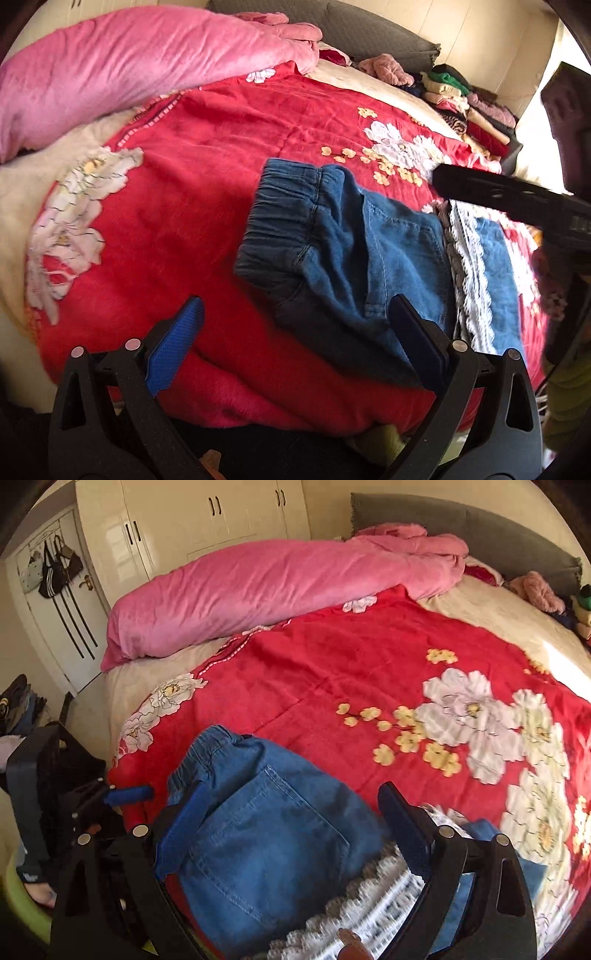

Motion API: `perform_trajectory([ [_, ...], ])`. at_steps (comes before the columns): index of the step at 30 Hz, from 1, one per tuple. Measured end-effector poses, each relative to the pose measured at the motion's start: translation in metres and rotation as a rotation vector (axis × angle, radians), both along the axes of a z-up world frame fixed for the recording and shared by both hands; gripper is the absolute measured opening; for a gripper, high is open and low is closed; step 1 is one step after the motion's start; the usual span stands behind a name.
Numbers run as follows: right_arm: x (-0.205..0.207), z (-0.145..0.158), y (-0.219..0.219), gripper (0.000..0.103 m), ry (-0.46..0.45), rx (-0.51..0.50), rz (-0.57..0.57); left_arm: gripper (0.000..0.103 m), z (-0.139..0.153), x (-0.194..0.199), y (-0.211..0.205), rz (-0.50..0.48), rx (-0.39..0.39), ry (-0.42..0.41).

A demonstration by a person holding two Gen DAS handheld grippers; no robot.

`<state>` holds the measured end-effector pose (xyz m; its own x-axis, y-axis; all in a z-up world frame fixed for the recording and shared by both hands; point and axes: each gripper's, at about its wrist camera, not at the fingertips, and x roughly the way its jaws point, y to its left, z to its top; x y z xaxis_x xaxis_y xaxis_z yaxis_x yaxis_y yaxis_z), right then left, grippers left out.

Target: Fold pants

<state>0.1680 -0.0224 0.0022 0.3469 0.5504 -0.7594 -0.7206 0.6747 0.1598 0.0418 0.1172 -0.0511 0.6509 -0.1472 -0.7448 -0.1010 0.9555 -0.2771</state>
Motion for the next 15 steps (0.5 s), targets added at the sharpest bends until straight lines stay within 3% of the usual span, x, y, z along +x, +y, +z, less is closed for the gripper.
perform_trajectory([
  [2,0.005,-0.008,0.014,0.092,0.025,-0.007,0.022,0.067,-0.004,0.006,0.002,-0.002,-0.025,0.008],
  [4,0.009,-0.014,0.027,0.092,0.038,-0.019,0.049,0.056,-0.008,0.009,0.003,-0.007,-0.042,0.017],
  [15,0.03,-0.05,0.084,0.092,0.167,-0.069,0.148,0.053,-0.01,0.009,0.004,-0.025,-0.07,0.02],
])
